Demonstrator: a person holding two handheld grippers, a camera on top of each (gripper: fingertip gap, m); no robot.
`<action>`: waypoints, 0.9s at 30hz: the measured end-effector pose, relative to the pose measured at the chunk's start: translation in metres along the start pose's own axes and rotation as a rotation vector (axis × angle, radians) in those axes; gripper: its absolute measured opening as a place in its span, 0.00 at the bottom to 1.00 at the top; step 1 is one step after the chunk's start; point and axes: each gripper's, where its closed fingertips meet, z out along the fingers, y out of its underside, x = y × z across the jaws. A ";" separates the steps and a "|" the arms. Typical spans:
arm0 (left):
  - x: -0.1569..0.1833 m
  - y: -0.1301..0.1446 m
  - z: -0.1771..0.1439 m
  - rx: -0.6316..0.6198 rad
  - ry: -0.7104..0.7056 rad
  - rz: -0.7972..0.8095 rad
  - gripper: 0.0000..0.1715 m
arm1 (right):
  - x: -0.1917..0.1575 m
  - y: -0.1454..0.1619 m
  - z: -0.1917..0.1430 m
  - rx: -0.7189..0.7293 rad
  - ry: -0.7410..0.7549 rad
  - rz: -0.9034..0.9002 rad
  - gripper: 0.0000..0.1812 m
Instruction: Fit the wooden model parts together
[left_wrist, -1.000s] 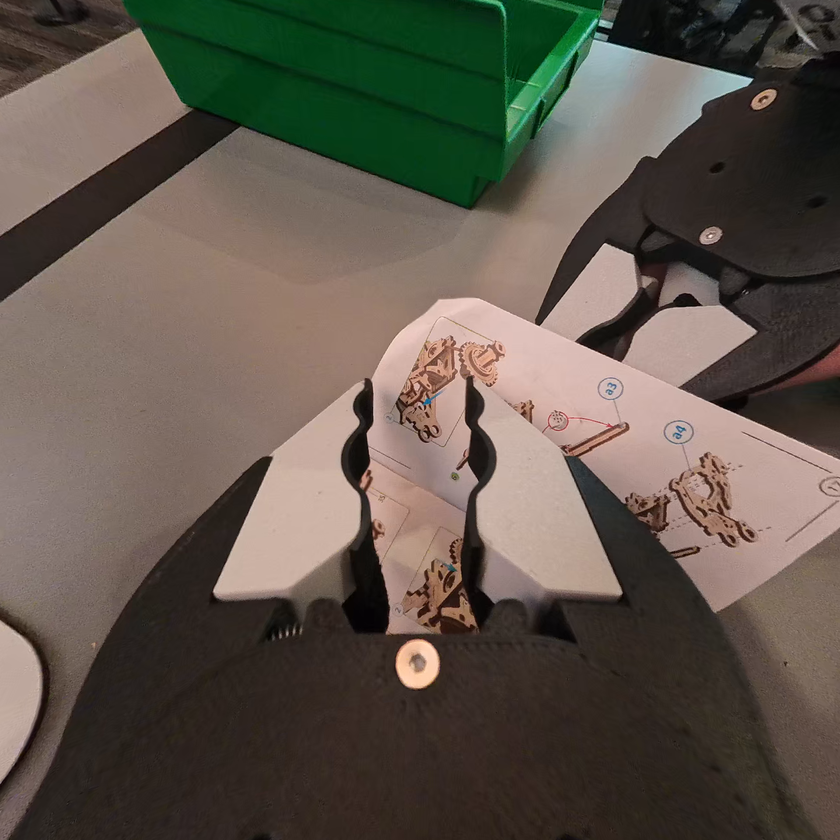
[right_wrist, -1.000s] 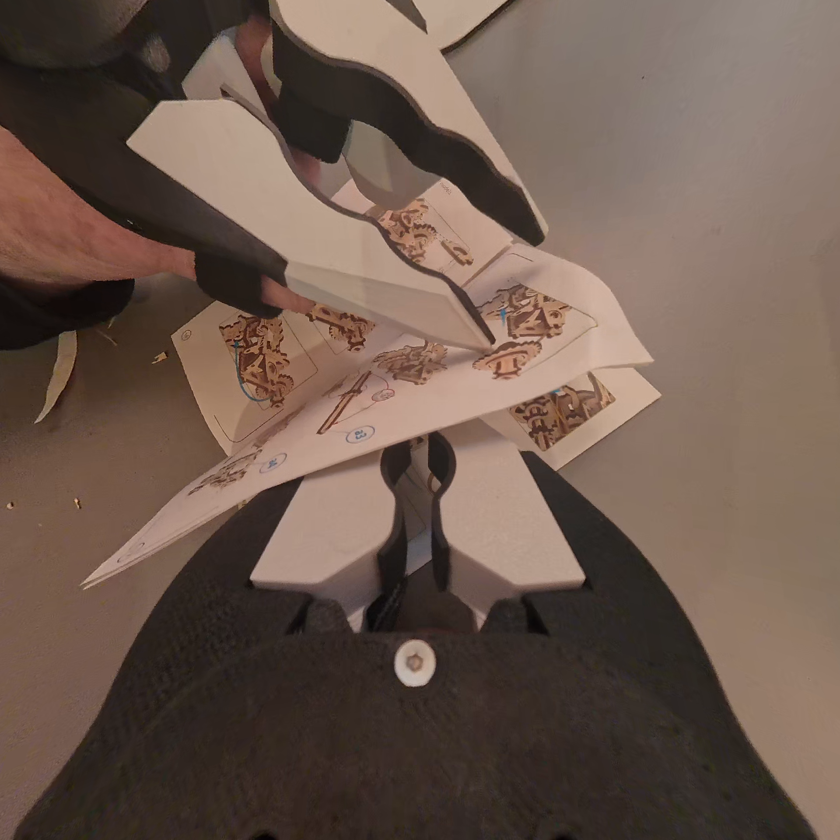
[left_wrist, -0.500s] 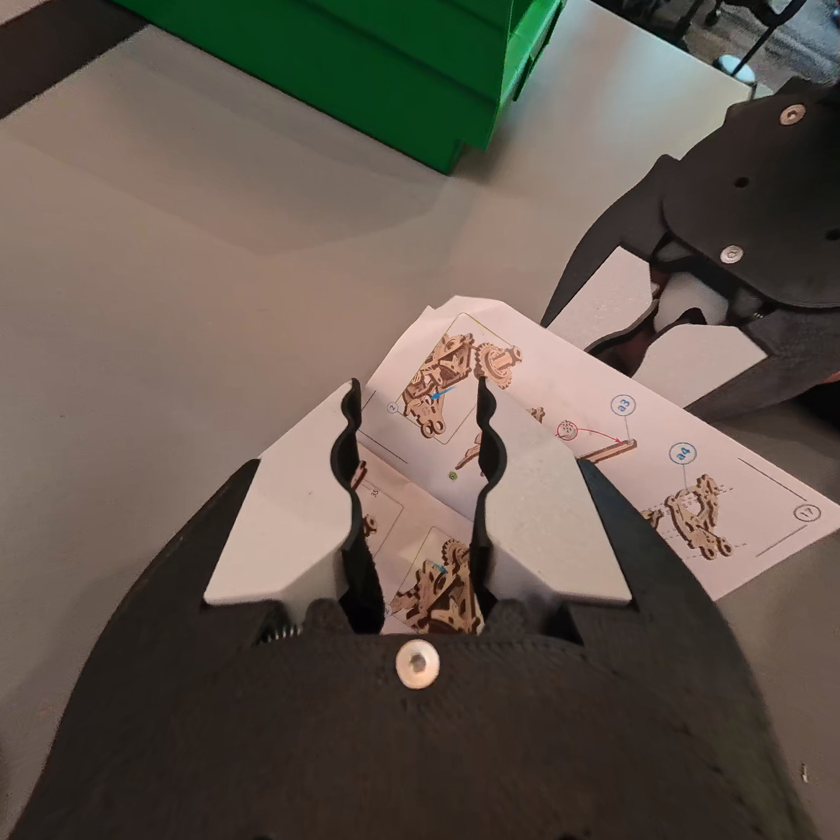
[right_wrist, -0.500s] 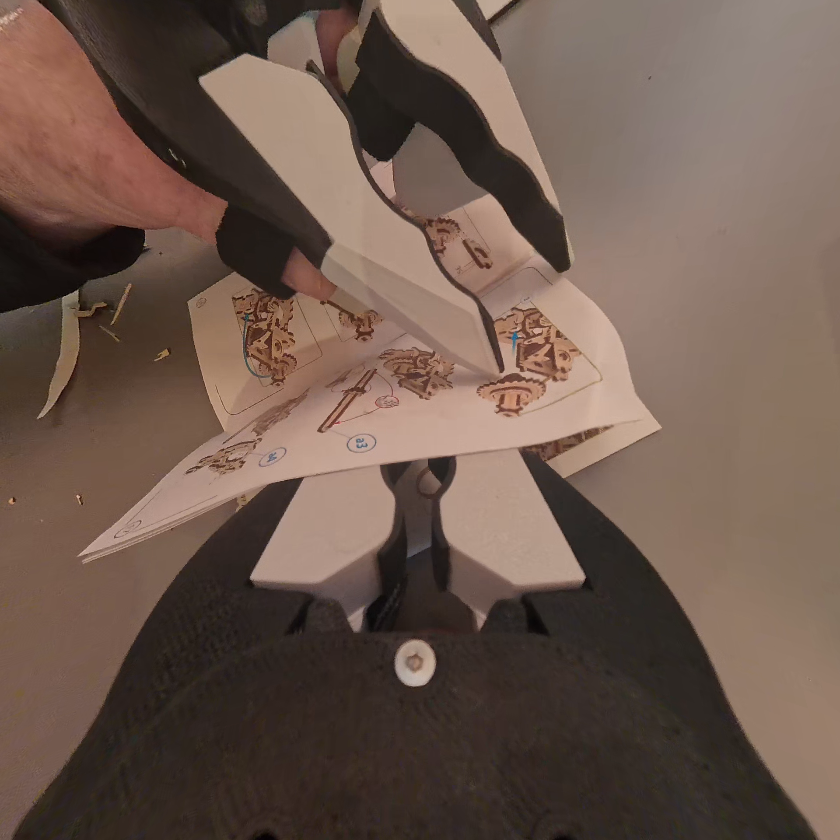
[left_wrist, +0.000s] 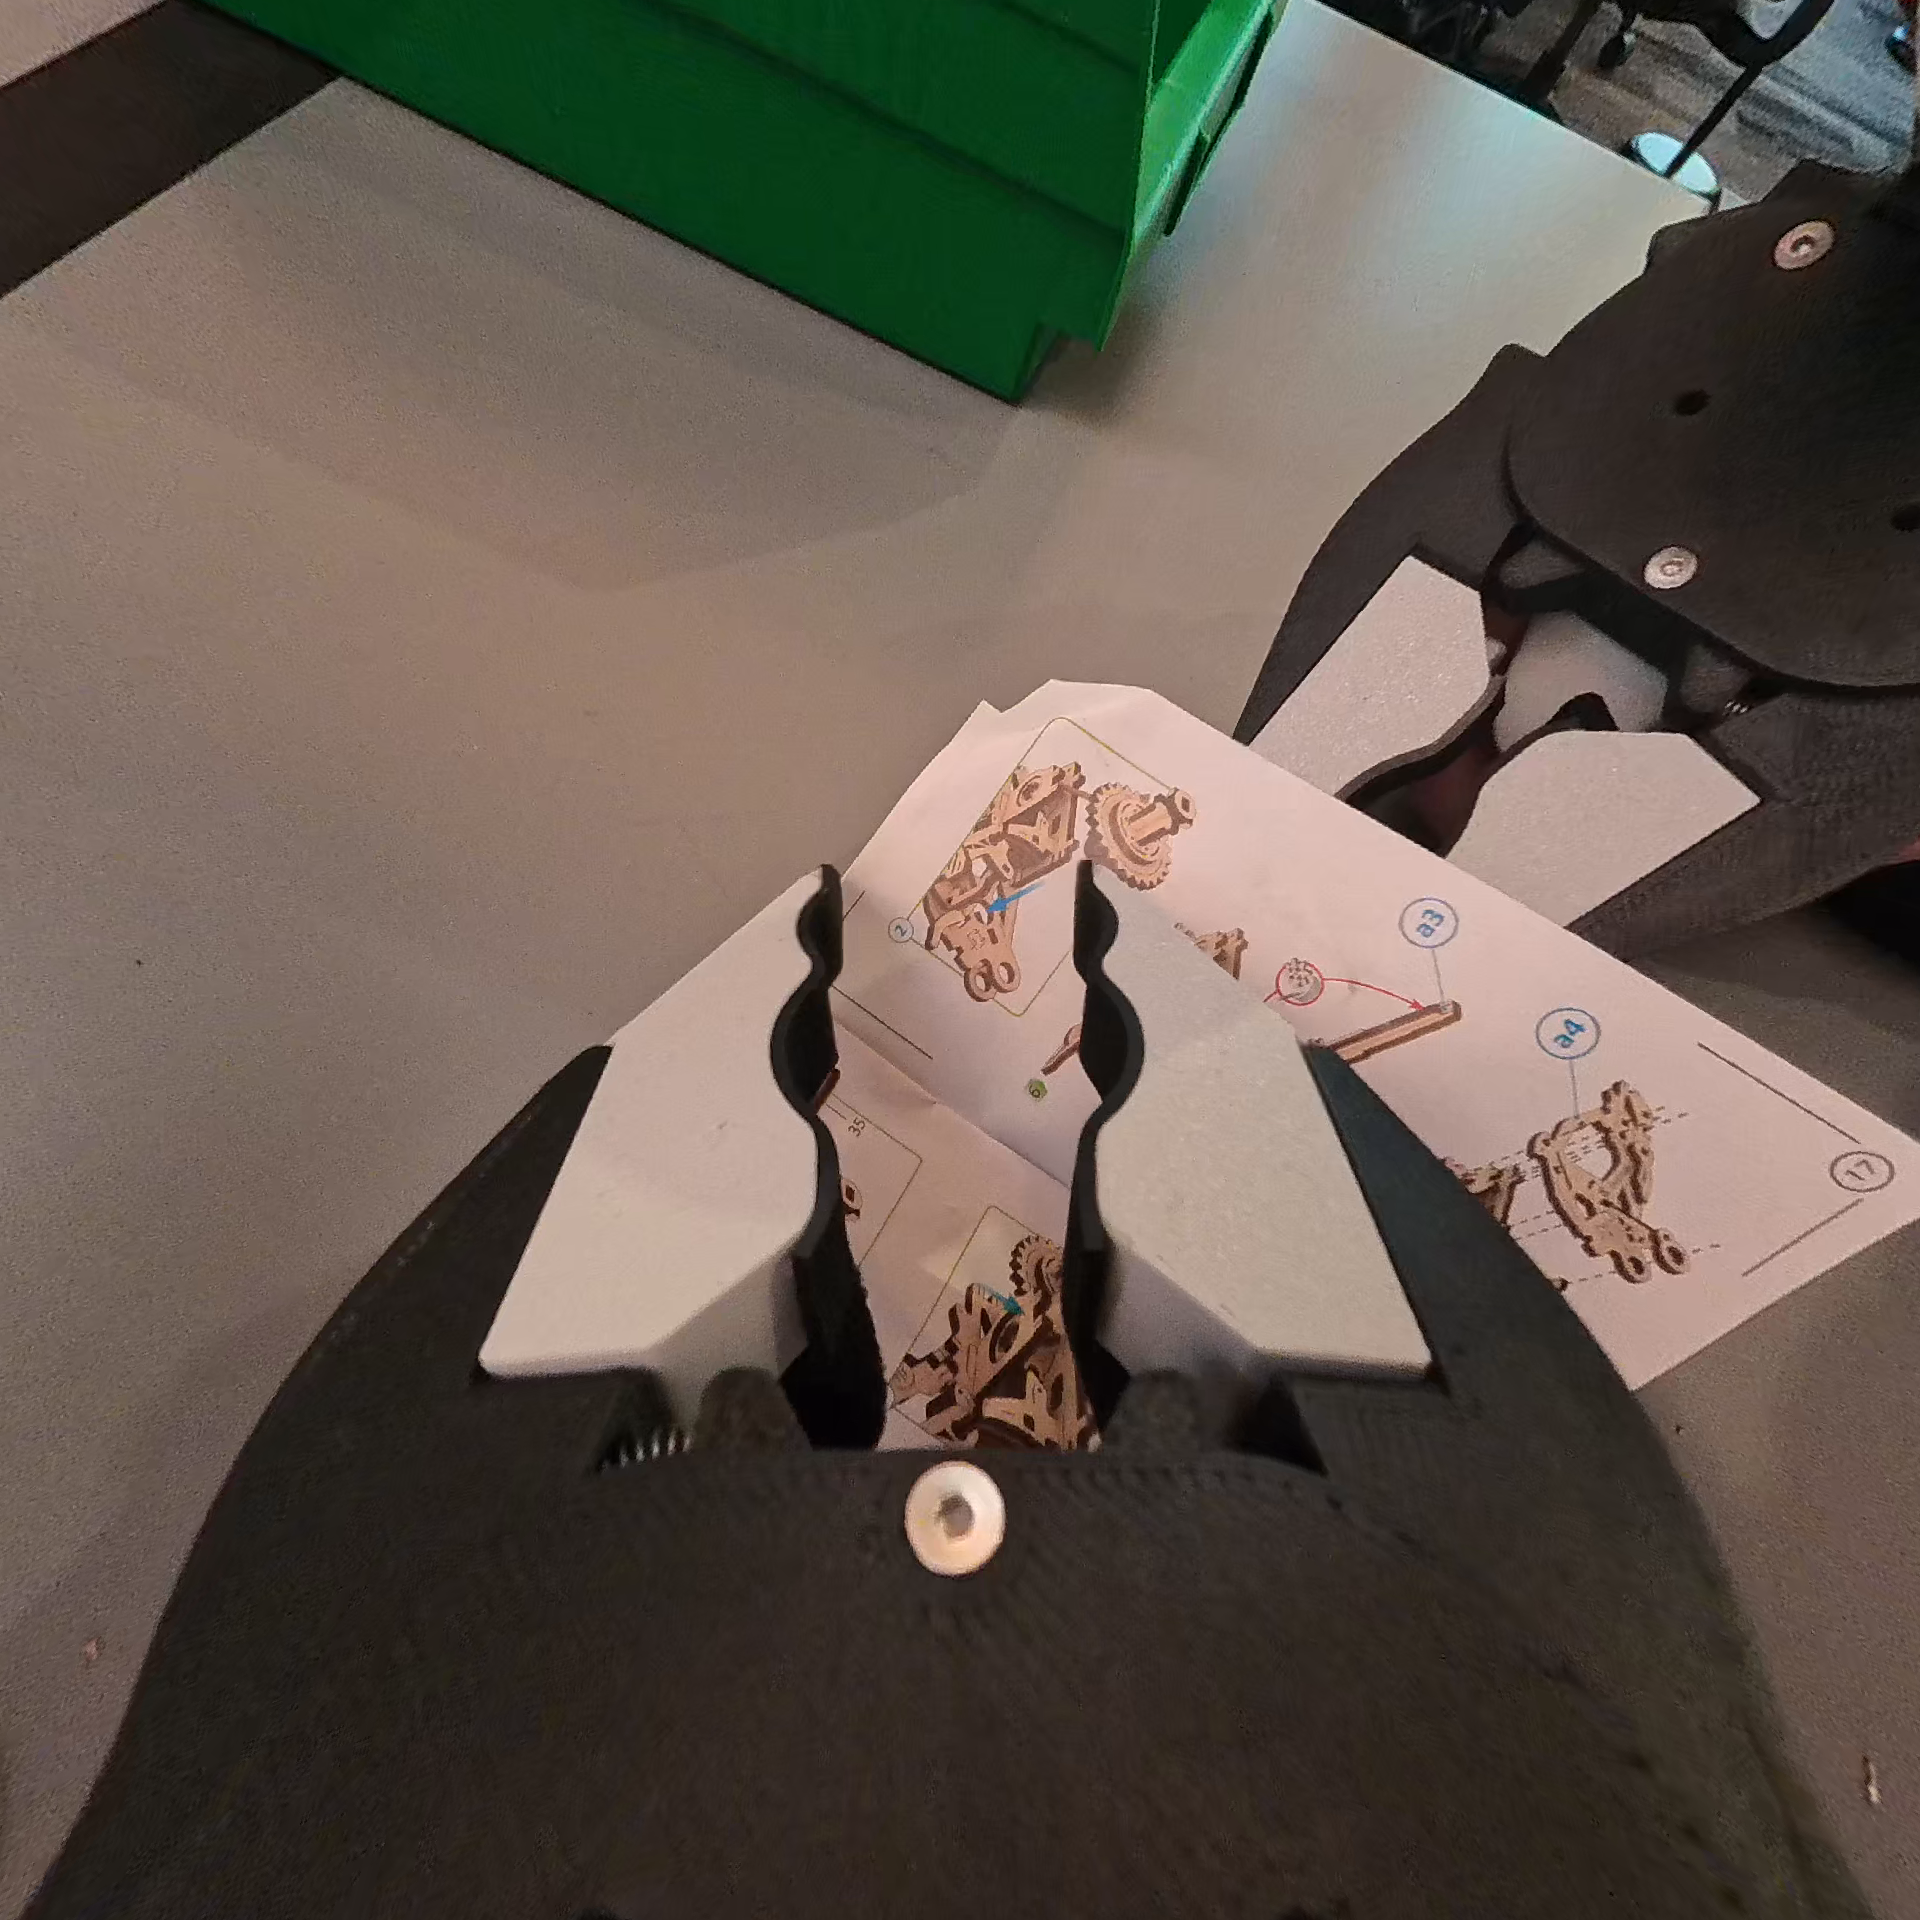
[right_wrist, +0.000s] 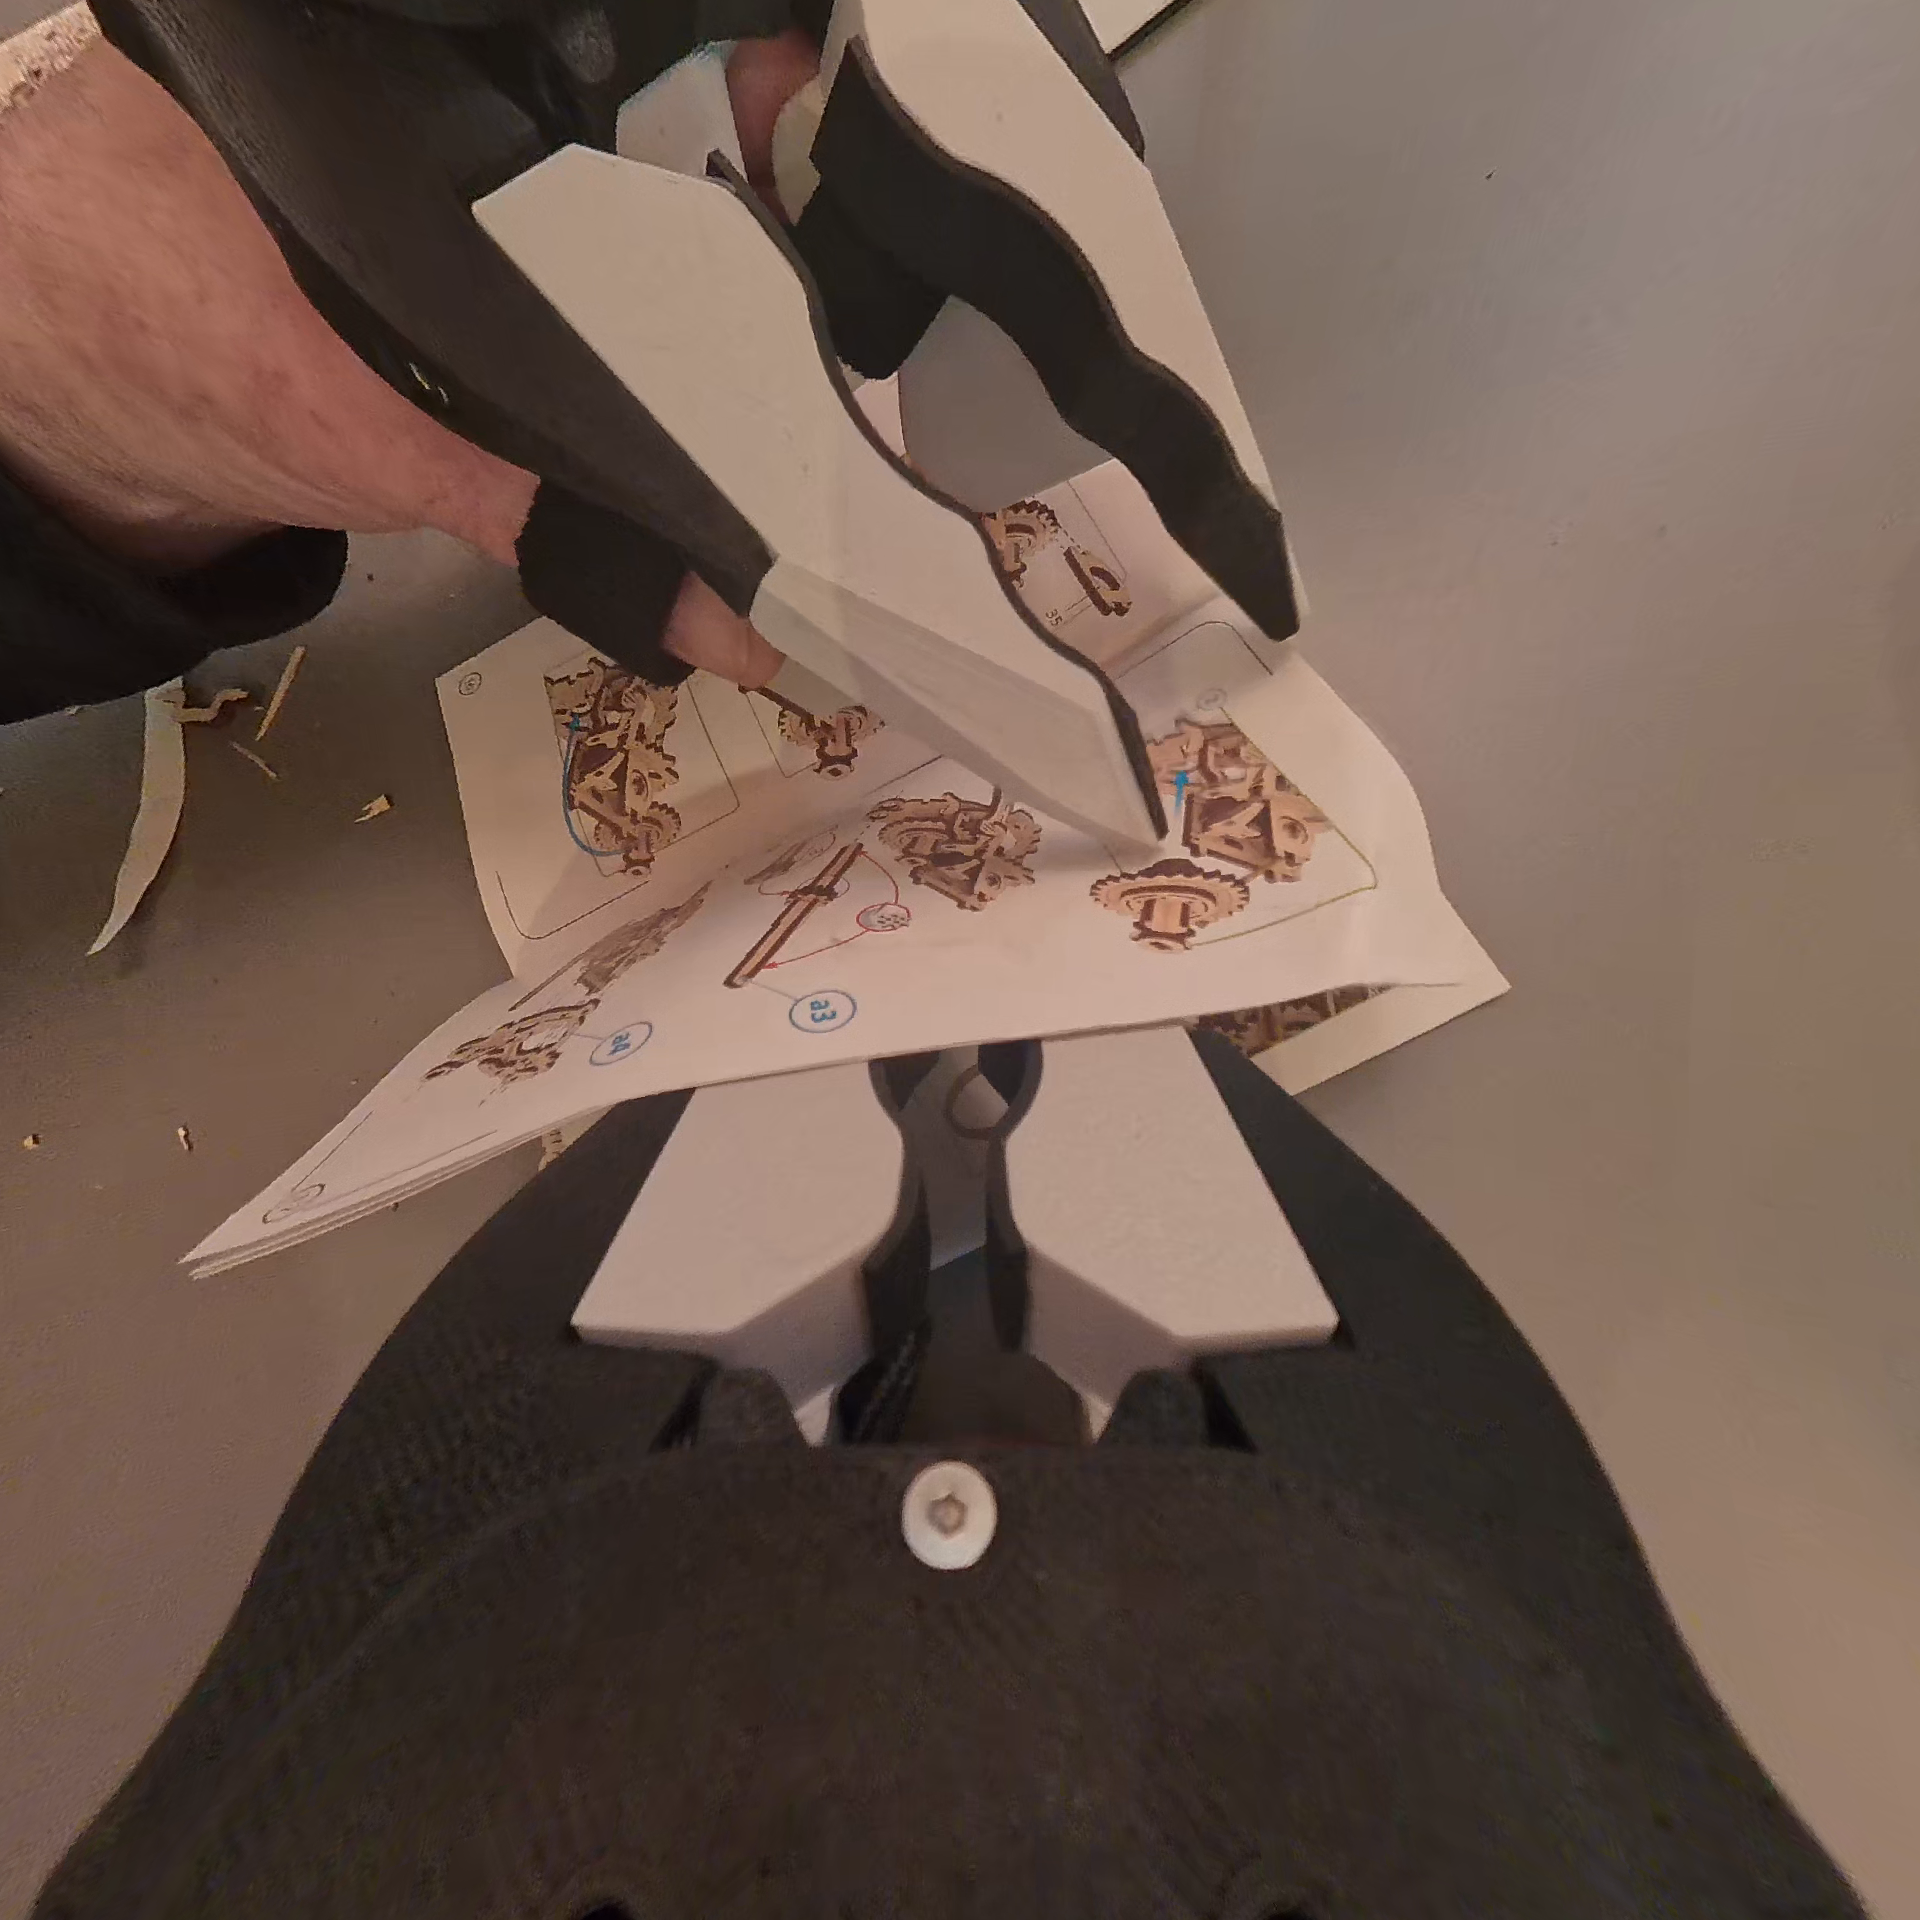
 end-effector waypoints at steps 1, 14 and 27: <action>0.003 0.000 0.000 0.002 0.016 0.006 0.19 | 0.000 0.000 0.000 0.000 0.000 0.000 0.00; -0.005 0.002 0.005 -0.035 0.027 -0.056 0.29 | 0.000 0.000 0.000 -0.001 -0.003 0.000 0.00; -0.002 0.000 0.004 -0.021 0.037 -0.019 0.25 | 0.000 0.000 0.001 -0.001 -0.005 0.002 0.00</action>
